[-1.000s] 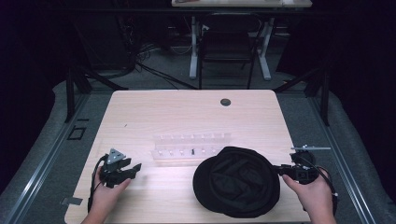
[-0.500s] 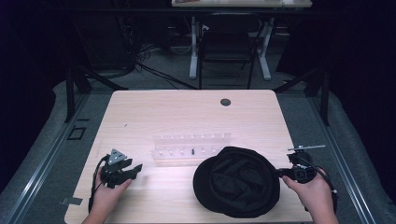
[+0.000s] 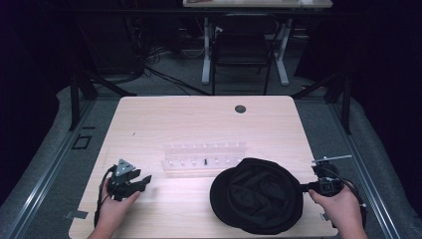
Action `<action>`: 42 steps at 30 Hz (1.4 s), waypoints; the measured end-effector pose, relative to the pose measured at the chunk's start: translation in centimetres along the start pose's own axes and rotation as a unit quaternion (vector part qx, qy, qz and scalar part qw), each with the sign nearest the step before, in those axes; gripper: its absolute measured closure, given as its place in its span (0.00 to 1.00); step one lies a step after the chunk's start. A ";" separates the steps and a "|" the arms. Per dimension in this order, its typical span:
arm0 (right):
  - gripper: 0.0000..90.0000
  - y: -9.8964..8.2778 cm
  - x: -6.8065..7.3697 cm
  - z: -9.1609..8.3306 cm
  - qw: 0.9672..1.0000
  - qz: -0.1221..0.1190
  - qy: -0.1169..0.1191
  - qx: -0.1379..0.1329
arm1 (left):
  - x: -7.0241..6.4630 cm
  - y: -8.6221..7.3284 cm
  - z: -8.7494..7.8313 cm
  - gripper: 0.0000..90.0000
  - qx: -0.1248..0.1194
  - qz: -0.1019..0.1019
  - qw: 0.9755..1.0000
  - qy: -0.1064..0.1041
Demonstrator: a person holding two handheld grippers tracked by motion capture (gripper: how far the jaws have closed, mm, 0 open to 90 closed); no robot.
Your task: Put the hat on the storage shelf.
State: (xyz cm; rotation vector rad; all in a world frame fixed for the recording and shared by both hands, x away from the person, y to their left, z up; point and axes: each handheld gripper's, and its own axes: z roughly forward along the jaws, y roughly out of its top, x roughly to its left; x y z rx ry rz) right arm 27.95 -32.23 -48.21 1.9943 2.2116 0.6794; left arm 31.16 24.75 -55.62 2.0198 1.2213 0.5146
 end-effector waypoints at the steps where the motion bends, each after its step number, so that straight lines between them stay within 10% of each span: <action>1: 0.98 0.0 -0.1 0.0 1.000 0.001 -0.004 0.002 | 0.0 0.0 0.0 0.55 0.000 0.001 1.000 0.001; 21: 0.93 1.2 -2.5 1.1 0.997 0.052 -0.003 0.053 | -0.1 0.0 0.1 0.55 0.001 0.003 1.000 0.001; 42: 0.87 1.2 -3.7 3.0 0.992 0.056 0.012 0.112 | -0.1 0.0 0.2 0.55 0.002 0.004 1.000 0.002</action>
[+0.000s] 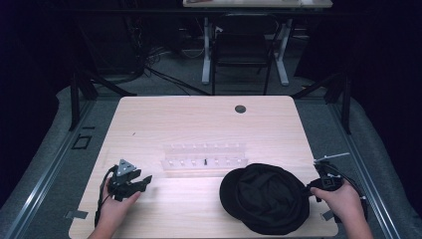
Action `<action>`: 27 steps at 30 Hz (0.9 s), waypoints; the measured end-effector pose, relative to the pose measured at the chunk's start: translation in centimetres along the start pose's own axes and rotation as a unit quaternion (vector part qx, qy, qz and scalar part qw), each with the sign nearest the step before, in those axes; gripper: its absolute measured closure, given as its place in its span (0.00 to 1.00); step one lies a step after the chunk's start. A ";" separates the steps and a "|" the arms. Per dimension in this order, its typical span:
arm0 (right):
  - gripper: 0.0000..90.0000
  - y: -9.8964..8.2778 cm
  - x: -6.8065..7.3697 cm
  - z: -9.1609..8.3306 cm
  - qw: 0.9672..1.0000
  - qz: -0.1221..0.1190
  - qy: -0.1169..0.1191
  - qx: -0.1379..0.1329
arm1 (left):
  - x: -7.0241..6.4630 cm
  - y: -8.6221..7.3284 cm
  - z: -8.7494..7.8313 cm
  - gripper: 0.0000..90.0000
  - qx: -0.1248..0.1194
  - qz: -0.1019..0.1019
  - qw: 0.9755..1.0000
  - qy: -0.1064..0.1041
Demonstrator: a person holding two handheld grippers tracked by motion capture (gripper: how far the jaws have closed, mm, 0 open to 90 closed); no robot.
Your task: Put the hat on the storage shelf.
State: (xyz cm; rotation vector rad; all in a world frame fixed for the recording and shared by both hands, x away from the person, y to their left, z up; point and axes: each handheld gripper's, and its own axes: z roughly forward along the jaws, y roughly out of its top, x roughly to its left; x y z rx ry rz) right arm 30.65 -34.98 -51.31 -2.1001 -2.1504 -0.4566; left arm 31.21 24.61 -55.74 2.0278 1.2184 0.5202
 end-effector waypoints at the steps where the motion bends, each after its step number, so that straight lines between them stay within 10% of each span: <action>1: 0.87 0.0 0.1 0.0 1.000 0.001 -0.015 0.002 | 0.0 0.0 0.0 0.55 0.000 0.000 1.000 0.000; 27: 0.97 1.0 0.6 1.3 0.999 -0.006 0.007 0.041 | 0.0 0.0 0.0 0.55 -0.001 -0.001 1.000 0.002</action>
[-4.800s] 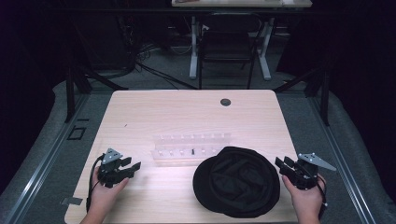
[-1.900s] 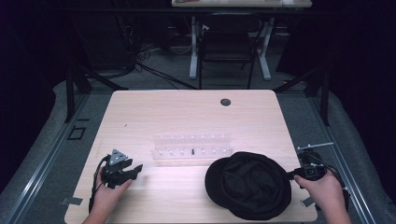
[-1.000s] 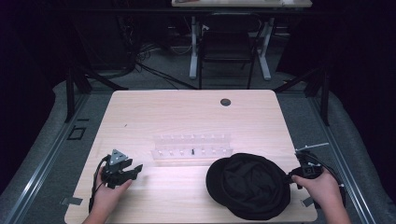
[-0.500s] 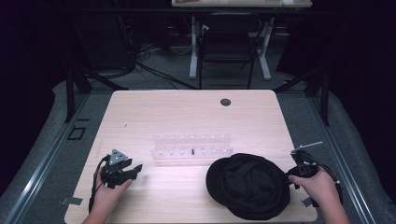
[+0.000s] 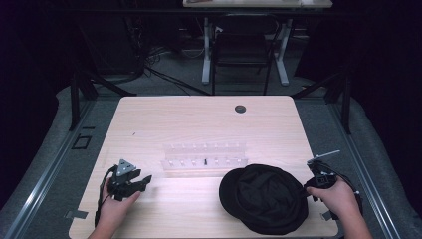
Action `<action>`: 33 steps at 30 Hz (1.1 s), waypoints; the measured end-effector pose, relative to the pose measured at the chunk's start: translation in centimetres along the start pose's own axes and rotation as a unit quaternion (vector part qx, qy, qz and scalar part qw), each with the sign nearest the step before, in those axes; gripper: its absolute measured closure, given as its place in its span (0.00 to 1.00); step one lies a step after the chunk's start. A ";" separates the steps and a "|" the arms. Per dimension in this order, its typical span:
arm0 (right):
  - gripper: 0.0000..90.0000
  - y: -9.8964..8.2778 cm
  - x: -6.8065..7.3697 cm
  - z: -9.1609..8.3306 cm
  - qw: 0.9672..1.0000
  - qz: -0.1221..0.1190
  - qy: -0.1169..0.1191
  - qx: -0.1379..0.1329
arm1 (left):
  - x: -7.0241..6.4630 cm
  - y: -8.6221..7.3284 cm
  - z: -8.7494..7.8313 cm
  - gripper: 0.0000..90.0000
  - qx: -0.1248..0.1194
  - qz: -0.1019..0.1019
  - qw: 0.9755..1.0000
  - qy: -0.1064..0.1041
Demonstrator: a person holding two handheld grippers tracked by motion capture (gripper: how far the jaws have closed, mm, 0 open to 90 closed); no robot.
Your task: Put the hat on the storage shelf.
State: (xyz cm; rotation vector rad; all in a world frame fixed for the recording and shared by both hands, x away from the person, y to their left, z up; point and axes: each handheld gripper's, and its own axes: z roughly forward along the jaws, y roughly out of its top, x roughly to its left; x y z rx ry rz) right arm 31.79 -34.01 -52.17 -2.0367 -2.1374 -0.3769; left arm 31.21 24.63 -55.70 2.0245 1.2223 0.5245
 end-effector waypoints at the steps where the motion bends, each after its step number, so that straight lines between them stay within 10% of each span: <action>1: 0.97 -0.1 -0.1 0.1 1.000 0.003 0.006 -0.010 | 0.0 0.0 0.0 0.55 0.000 0.000 1.000 0.000; 26: 0.97 -0.2 0.6 -4.7 0.997 0.012 0.081 -0.015 | 0.0 0.0 0.0 0.55 -0.001 -0.003 1.000 0.001; 33: 0.97 0.0 1.4 -5.4 0.998 0.015 0.054 -0.018 | 0.0 0.0 0.0 0.55 -0.002 -0.003 1.000 0.002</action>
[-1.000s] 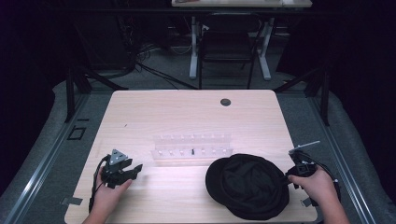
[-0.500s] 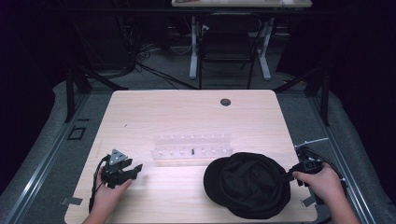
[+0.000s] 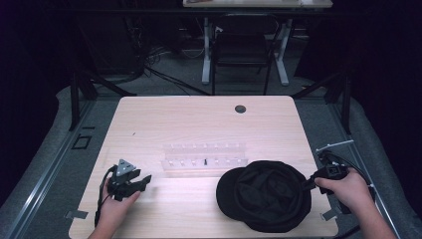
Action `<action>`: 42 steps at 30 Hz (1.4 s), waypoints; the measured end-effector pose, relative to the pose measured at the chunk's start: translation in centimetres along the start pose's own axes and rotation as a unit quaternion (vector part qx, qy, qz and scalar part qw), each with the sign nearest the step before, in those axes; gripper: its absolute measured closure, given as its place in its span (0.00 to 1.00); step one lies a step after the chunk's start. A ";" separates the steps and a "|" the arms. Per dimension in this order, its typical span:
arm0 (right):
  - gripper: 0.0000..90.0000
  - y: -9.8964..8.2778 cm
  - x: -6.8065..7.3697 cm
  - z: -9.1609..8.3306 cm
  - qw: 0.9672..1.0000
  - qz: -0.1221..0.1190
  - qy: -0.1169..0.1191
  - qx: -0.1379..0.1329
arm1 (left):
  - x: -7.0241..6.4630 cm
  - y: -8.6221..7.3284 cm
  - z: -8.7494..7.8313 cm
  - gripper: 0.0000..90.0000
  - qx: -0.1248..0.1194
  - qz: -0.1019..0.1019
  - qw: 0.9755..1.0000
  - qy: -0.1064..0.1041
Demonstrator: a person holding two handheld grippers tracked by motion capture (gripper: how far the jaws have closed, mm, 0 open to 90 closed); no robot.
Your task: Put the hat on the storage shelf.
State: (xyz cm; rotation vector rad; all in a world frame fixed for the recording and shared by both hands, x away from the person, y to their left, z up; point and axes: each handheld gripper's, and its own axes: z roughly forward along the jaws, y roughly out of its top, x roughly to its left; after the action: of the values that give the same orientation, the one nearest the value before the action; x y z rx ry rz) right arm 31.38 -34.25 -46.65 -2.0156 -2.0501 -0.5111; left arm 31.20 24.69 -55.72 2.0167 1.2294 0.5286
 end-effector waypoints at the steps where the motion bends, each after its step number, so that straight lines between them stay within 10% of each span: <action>1: 0.97 0.0 0.1 -0.2 1.000 -0.005 -0.002 0.004 | 0.0 0.0 0.0 0.55 0.001 0.001 1.000 0.000; 20: 0.97 1.1 4.0 -3.7 0.997 -0.023 -0.066 0.015 | 0.0 0.0 0.0 0.55 0.001 0.001 1.000 0.001; 42: 0.98 2.7 7.8 -7.3 0.999 -0.032 0.011 0.028 | 0.0 0.0 -0.1 0.55 -0.001 0.001 1.000 0.001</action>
State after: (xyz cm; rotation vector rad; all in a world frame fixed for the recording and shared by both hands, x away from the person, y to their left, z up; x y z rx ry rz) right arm 33.19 -30.00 -36.68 -1.9097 -2.0969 -0.4801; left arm 31.16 24.76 -55.64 2.0159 1.2283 0.5325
